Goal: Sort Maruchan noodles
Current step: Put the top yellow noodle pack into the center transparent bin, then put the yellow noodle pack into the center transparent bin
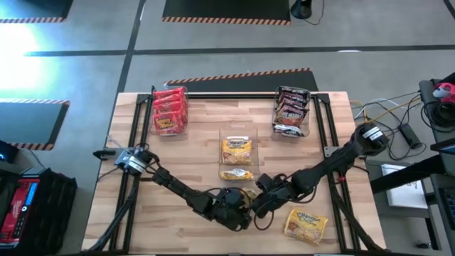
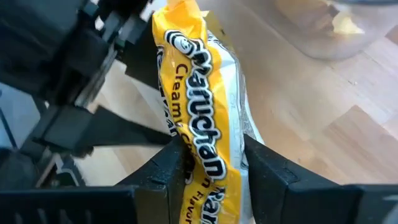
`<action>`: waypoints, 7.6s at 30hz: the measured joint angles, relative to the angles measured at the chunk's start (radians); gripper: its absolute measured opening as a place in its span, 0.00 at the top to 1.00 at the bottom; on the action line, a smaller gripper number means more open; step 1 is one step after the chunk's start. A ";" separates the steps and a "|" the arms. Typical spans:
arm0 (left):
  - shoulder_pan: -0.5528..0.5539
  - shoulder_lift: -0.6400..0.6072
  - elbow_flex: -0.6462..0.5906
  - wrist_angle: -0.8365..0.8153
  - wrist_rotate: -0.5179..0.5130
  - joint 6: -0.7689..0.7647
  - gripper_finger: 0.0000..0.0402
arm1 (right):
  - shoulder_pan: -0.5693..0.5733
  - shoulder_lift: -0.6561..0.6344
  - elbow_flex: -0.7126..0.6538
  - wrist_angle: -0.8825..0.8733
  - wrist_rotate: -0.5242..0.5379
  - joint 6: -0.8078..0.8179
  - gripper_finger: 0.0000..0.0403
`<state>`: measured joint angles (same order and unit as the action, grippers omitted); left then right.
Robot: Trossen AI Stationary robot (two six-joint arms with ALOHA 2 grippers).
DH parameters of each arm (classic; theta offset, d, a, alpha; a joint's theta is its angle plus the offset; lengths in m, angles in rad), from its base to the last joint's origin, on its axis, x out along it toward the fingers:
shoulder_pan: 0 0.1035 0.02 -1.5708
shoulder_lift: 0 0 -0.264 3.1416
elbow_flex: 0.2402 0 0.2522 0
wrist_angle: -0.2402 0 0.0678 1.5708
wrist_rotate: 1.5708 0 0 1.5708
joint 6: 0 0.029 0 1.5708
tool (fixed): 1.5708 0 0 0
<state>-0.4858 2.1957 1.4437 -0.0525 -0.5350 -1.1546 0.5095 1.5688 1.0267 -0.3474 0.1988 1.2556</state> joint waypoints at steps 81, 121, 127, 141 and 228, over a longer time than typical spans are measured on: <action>-0.047 -0.020 0.002 -0.061 -0.074 -0.111 0.62 | -0.013 0.121 0.147 -0.287 -0.092 -0.332 0.64; -0.034 -0.079 0.001 -0.312 -0.078 -0.190 0.62 | -0.168 -0.194 0.273 -0.500 0.154 -0.628 0.72; -0.029 -0.094 0.001 -0.374 -0.081 -0.193 0.62 | -0.280 -0.143 0.279 -0.404 0.195 -0.765 0.71; -0.045 -0.115 0.001 -0.452 -0.113 -0.298 0.62 | -0.332 0.052 0.331 -0.363 0.156 -0.989 0.71; -0.109 -0.117 0.067 -0.398 -0.227 -0.317 0.62 | 0.445 0.079 0.247 -0.625 -0.330 0.268 0.49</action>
<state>-0.5943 2.0789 1.5110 -0.4500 -0.7622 -1.4713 0.9549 1.6477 1.2739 -0.9725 -0.1316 1.5235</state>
